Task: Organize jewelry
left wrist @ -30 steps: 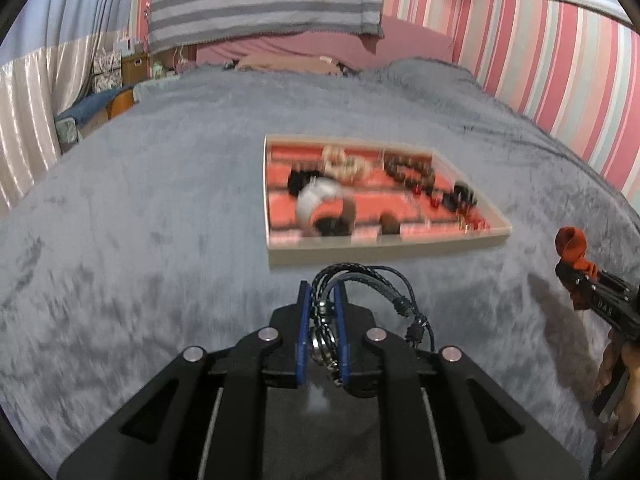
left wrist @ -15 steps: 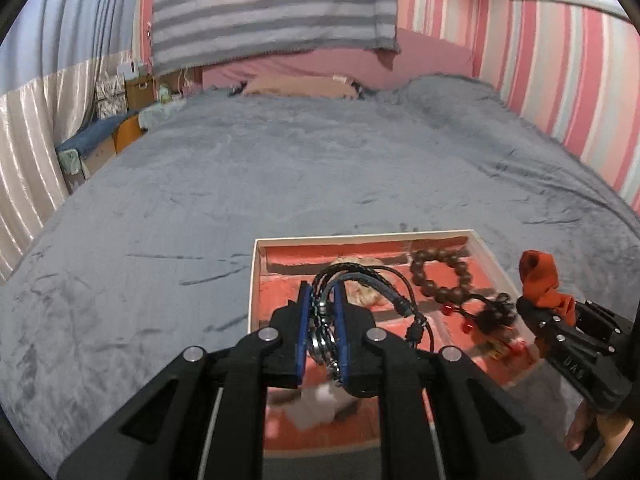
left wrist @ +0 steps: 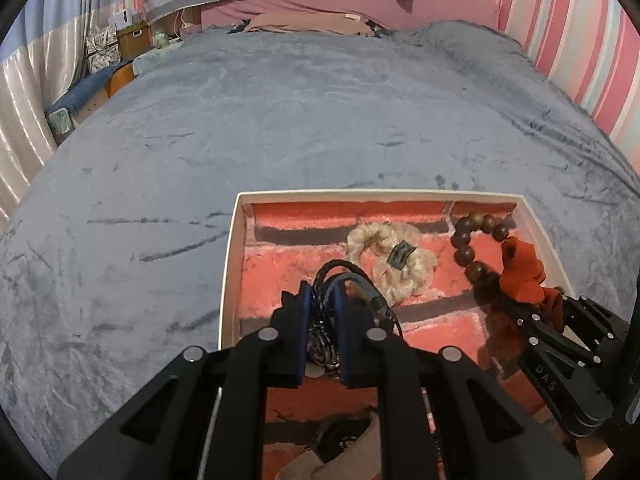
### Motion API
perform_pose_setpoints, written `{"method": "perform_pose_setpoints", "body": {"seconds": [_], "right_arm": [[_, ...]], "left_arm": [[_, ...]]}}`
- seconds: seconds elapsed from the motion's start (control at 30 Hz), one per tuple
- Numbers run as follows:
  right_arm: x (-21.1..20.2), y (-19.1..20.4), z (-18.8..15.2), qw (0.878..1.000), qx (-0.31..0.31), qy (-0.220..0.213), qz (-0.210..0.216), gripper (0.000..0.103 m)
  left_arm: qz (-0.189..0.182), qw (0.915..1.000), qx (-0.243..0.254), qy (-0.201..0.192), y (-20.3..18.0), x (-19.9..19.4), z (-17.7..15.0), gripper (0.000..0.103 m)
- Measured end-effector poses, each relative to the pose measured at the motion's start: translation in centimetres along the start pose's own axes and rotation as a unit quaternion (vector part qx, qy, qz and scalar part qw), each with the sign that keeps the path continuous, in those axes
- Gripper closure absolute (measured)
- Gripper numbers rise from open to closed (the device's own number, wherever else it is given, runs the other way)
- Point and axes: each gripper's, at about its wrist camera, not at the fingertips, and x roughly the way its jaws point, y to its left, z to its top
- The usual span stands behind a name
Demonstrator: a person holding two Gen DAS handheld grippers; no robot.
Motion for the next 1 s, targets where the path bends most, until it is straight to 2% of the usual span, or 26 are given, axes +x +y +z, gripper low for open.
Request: {"method": "perform_pose_setpoints", "body": {"seconds": [0.07,0.23,0.3,0.33,0.37,0.4,0.43,0.47,0.5,0.63,0.67,0.7,0.73,0.83,1.0], "right_arm": [[0.1,0.4,-0.3,1.000,-0.014,-0.002,-0.010,0.069],[-0.1,0.5,-0.3,1.000,-0.020,-0.002,-0.005,0.052],[-0.7,0.4,-0.4,1.000,-0.020,-0.006,-0.002,0.039],[-1.1,0.3,-0.3,1.000,-0.020,-0.009,0.001,0.035],[-1.6,0.3,-0.3,1.000,-0.020,-0.015,0.002,0.030],[-2.4,0.3,-0.3,0.999,-0.022,-0.024,-0.001,0.026],[-3.3,0.2,-0.2,0.999,-0.023,-0.034,-0.003,0.023],[-4.0,0.1,-0.2,0.999,-0.023,-0.040,-0.004,0.014],[-5.3,-0.2,-0.3,0.998,-0.020,-0.052,-0.006,0.007],[-9.3,-1.2,-1.7,0.997,0.003,-0.073,0.021,0.004],[-10.1,-1.4,-2.3,0.997,0.006,-0.076,0.027,0.004],[-11.5,-1.6,-3.4,0.996,0.010,-0.082,0.029,0.004],[-12.5,-1.7,-4.4,0.996,0.013,-0.087,0.027,0.004],[-15.9,-1.9,-8.5,0.994,0.020,-0.106,0.025,0.004],[-21.5,-0.9,-16.9,0.990,0.009,-0.139,0.000,0.004]], "left_arm": [[0.003,1.0000,-0.003,0.006,0.1,0.4,-0.1,0.090],[0.014,0.9999,-0.003,-0.004,0.5,-0.3,-0.1,0.089],[0.009,0.9999,-0.005,-0.007,0.6,-1.0,0.0,0.088],[0.007,0.9999,-0.004,-0.009,0.5,-1.3,0.1,0.086],[0.006,0.9999,-0.003,-0.015,0.5,-2.0,0.1,0.072],[0.006,0.9997,-0.002,-0.024,0.5,-2.8,0.1,0.050],[0.008,0.9994,-0.001,-0.034,0.5,-3.5,0.1,0.041],[0.011,0.9984,0.003,-0.056,0.5,-5.0,-0.1,0.037],[0.009,0.9977,0.006,-0.066,0.4,-6.0,-0.3,0.036],[-0.015,0.9959,-0.001,-0.090,1.1,-10.1,-2.0,0.032],[-0.014,0.9950,0.000,-0.099,1.3,-11.5,-3.0,0.026],[-0.007,0.9941,0.000,-0.108,1.5,-12.8,-4.1,0.015],[0.004,0.9923,0.002,-0.123,1.7,-14.5,-5.7,0.012],[0.018,0.9887,0.016,-0.148,1.7,-17.8,-9.6,0.011],[0.038,0.9875,0.010,-0.152,1.9,-22.7,-18.1,0.010]]}}
